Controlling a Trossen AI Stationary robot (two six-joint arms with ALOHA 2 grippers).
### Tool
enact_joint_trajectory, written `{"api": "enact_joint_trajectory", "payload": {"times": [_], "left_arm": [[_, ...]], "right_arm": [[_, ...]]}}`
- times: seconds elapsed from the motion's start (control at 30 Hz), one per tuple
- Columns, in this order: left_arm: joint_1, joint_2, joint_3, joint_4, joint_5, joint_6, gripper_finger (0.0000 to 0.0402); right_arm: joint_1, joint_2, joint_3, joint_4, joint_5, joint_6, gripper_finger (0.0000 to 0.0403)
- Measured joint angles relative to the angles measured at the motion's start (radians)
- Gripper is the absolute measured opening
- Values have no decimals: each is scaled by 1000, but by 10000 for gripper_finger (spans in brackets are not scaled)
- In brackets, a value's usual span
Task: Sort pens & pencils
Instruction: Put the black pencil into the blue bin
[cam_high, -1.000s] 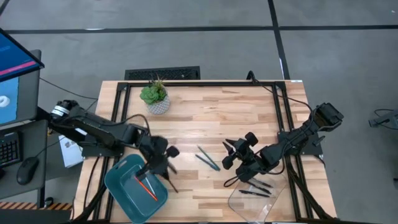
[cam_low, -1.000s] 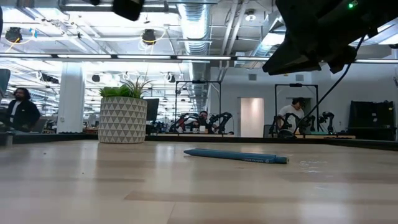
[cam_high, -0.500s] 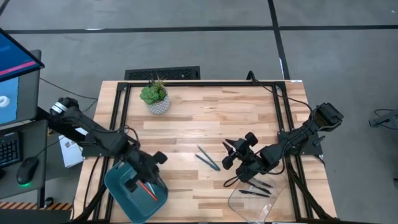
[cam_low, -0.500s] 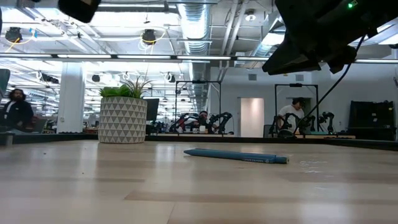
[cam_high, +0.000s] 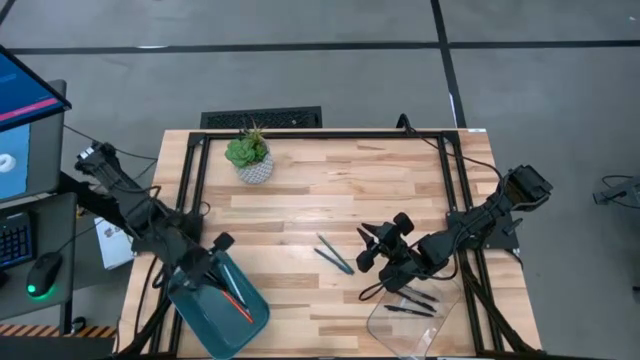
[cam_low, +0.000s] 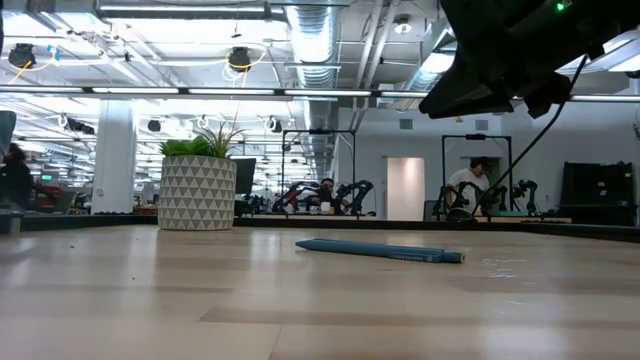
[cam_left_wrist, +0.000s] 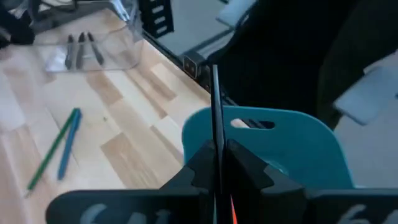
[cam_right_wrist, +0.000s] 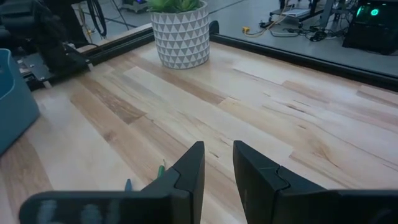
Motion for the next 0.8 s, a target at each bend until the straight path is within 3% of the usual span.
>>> {"api": "enact_joint_trajectory", "payload": {"times": [0.17,0.37,0.57,0.8], "left_arm": [[-109,-128,-189,113,-134,-126,14],[-234,-233,-363,307,-190,-198,14],[-334,-230,-403,352,-303,-245,14],[-398,-160,-420,444,-362,-233,14]], "right_arm": [[0,0,0,0,0,-1,107],[-12,0,0,14,0,-3,107],[-32,0,0,19,0,-3,107],[-32,0,0,18,0,-3,107]]}}
